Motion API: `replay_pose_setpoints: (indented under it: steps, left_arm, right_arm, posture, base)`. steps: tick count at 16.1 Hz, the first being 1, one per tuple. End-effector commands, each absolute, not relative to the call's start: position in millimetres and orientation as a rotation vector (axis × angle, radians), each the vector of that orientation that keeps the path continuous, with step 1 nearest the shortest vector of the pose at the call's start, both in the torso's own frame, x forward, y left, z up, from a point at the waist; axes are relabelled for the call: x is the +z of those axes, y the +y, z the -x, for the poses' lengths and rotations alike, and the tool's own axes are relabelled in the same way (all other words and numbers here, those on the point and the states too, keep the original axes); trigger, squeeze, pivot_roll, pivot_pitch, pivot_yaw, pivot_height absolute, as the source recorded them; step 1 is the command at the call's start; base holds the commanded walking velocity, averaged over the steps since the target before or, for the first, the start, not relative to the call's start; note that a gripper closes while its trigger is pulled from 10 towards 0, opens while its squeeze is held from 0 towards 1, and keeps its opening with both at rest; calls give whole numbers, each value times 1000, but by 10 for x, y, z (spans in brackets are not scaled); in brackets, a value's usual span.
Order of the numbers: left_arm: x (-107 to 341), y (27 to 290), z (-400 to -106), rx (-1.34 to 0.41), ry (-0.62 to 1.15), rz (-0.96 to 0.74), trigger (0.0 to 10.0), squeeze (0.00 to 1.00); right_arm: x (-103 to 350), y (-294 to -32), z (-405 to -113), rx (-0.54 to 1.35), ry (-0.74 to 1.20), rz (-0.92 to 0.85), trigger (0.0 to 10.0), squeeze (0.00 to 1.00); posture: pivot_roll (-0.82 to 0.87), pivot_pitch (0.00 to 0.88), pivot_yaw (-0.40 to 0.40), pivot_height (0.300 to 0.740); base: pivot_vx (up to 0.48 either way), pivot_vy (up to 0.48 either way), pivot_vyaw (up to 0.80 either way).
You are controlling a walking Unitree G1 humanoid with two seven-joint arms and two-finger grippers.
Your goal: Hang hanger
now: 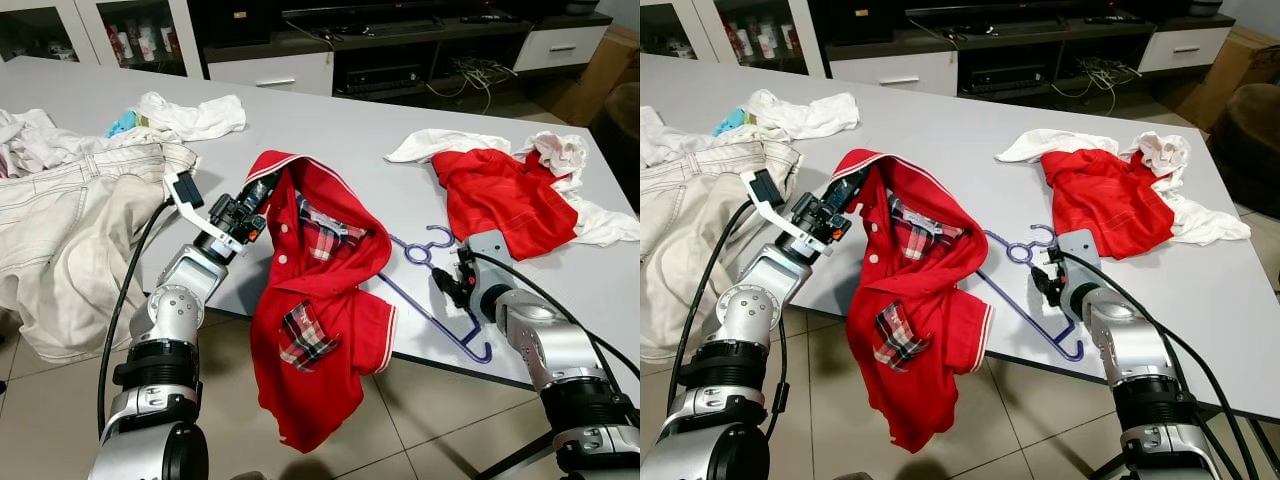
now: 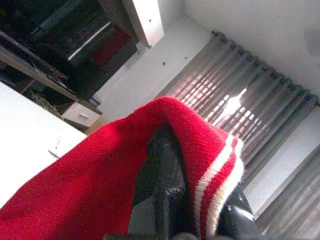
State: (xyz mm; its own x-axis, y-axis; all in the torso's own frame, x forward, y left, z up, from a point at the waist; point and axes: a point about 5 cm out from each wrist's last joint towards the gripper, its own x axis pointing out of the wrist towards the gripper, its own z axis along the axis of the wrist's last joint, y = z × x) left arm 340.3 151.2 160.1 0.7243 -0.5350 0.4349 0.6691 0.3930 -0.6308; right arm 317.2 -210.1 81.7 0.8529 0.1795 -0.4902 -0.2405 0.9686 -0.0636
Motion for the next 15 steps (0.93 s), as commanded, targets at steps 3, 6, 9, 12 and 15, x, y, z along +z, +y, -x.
replay_pose_setpoints:
  steps: [3, 6, 9, 12, 15]
  left_arm:
    - [1728, 1490, -3427, -798, -202, 863, 0, 0]
    - [1726, 1489, -3428, -798, -201, 863, 0, 0]
    - [1725, 1490, -3428, -798, -200, 864, 0, 0]
    - [1720, 1490, -3433, -798, -198, 865, 0, 0]
    - [1720, 1490, -3433, -798, -198, 865, 0, 0]
  right_arm:
    - [772, -2145, -3145, 205, 525, 99, 10000, 0]
    - [712, -2164, -3072, 228, 571, 59, 10000, 0]
    - [704, -2216, -2991, 218, 589, 9, 10000, 0]
    - [730, -2242, -2946, 221, 590, -2, 10000, 0]
    - [730, -2242, -2946, 221, 590, -2, 10000, 0]
  posture:
    - [-91, 0, 29, 740]
    - [-93, 0, 29, 740]
    - [-97, 0, 31, 740]
    - [-99, 0, 32, 740]
    - [-99, 0, 32, 740]
  base:
    - [0, 0, 0]
    - [0, 0, 0]
    - [0, 0, 0]
    - [0, 0, 0]
    - [0, 0, 0]
